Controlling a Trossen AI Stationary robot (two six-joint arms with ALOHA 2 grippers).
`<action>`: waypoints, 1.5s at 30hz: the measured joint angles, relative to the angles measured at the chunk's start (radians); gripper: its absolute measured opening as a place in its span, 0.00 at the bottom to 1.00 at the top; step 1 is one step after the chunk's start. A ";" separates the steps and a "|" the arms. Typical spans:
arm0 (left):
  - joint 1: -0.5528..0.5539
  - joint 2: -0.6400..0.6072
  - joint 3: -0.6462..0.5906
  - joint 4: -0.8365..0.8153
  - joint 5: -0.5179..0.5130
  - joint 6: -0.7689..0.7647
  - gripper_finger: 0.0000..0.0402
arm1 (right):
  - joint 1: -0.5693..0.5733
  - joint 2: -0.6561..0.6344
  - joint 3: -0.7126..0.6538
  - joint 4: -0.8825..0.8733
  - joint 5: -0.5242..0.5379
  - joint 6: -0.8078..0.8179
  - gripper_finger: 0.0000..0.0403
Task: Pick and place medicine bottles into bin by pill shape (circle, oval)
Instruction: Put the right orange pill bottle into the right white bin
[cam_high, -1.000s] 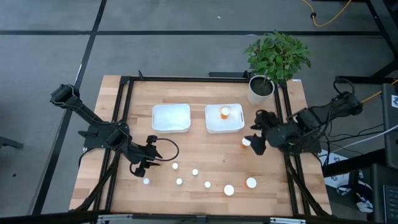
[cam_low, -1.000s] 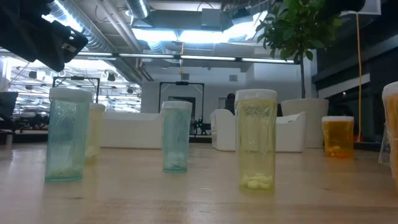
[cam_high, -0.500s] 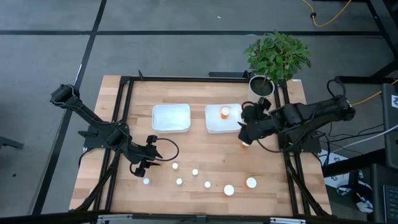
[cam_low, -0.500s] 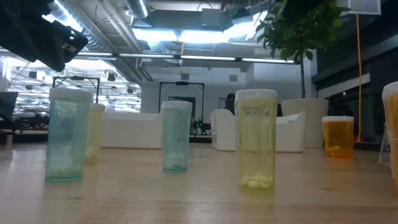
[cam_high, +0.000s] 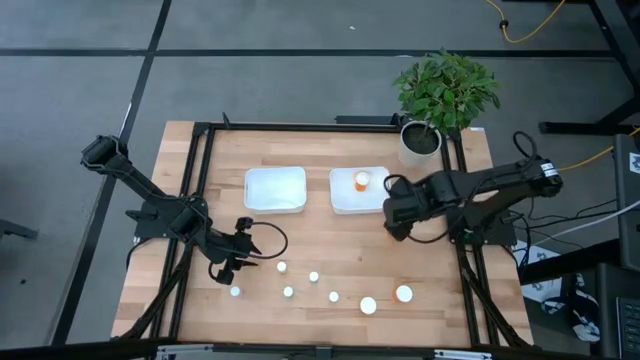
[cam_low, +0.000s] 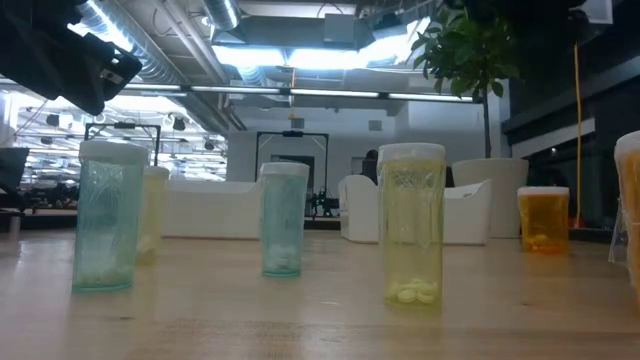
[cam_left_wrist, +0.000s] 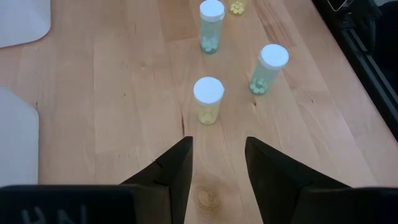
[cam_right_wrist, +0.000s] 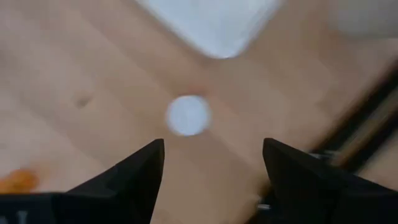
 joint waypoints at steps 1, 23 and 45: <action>0.000 0.000 0.000 0.000 0.000 0.000 0.35 | -0.001 0.000 -0.019 0.016 -0.023 -0.003 0.68; 0.000 0.000 0.000 0.003 0.000 -0.002 0.35 | -0.040 -0.001 -0.379 0.361 -0.087 -0.004 0.68; 0.000 0.000 0.000 0.003 0.000 0.000 0.35 | -0.045 0.055 -0.381 0.400 -0.035 -0.007 0.68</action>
